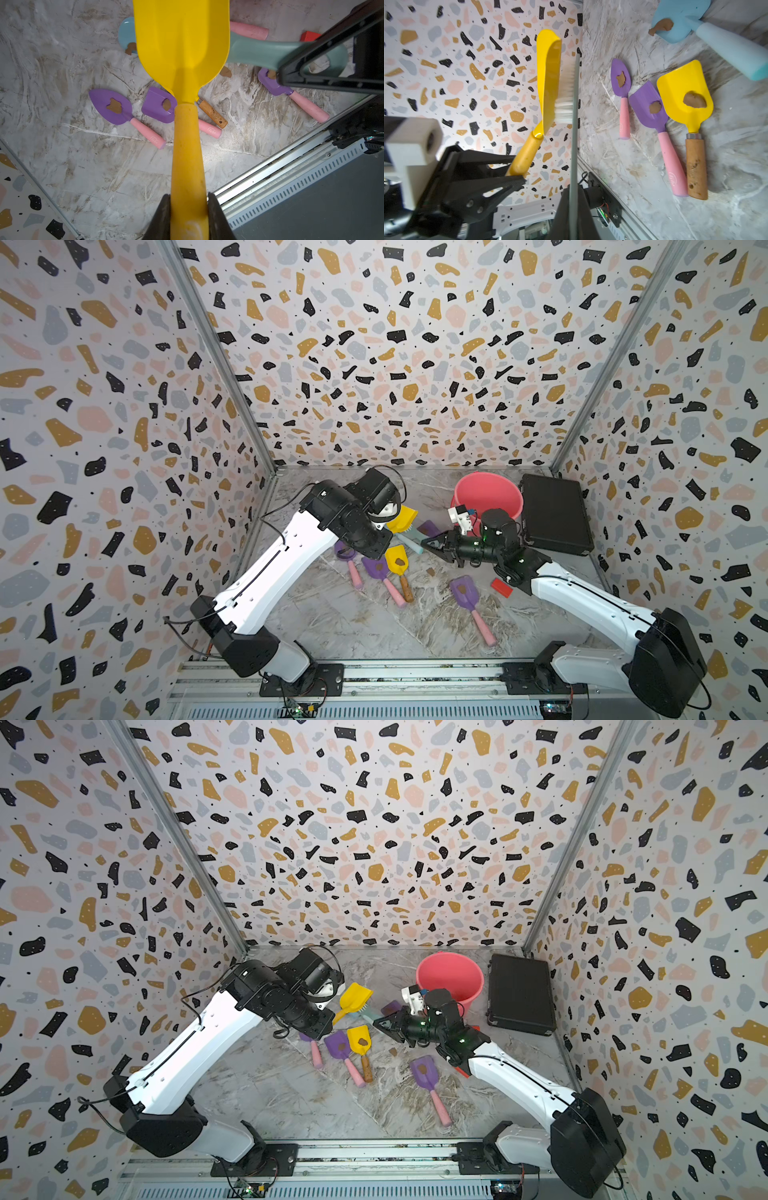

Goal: Brush the soil off the hand trowel and place it into the bucket
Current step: Brush off the soil from the hand trowel.

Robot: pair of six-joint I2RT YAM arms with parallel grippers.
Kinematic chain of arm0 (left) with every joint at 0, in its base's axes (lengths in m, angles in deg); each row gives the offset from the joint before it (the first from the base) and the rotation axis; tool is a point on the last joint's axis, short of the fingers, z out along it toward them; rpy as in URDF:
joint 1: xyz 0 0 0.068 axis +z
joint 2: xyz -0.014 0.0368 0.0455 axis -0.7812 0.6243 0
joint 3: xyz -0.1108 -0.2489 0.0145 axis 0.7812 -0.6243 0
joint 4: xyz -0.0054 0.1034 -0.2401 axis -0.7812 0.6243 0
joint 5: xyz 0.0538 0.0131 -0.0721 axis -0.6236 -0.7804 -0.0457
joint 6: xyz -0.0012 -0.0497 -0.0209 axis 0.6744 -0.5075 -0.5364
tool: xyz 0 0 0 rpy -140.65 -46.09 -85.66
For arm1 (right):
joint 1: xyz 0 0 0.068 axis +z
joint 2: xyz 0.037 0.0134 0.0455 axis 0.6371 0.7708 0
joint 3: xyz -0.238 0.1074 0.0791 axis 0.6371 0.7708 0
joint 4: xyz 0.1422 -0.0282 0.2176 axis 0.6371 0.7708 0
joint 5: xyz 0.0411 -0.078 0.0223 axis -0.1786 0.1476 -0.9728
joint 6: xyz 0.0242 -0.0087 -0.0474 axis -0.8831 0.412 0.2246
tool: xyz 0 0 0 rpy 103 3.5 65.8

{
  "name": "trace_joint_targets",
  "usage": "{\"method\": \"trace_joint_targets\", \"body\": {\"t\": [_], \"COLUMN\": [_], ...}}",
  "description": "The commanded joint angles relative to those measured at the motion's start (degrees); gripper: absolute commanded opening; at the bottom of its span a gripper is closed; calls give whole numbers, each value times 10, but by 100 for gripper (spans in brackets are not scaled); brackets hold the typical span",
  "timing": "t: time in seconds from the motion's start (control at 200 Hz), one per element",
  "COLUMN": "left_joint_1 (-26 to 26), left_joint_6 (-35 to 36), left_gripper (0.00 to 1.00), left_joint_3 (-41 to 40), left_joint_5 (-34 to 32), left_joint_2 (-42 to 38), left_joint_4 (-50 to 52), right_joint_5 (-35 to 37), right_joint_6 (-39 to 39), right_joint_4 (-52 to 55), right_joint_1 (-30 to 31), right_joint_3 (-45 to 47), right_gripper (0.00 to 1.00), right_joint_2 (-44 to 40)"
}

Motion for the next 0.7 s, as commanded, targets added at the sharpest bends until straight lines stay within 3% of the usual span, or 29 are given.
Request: {"method": "trace_joint_targets", "body": {"t": [0.0, 0.205, 0.461, 0.696], "left_joint_1": [2, 3, 32, 39], "left_joint_6": [4, 7, -18, -16], "left_gripper": [0, 0, 0, 0], "left_joint_3": [-11, -17, 20, 27], "left_joint_5": [2, 11, 24, 79], "left_joint_2": [-17, -27, -41, -24], "left_joint_4": [6, 17, -17, -36], "right_joint_5": [-3, -15, -17, -57], "right_joint_6": [-62, -109, 23, 22], "right_joint_4": [-106, -169, 41, -3], "right_joint_1": [-32, -92, -98, -69], "right_joint_3": [13, 54, 56, 58], "right_gripper": [0, 0, 0, 0], "right_joint_2": [-34, -58, -113, -122]}}
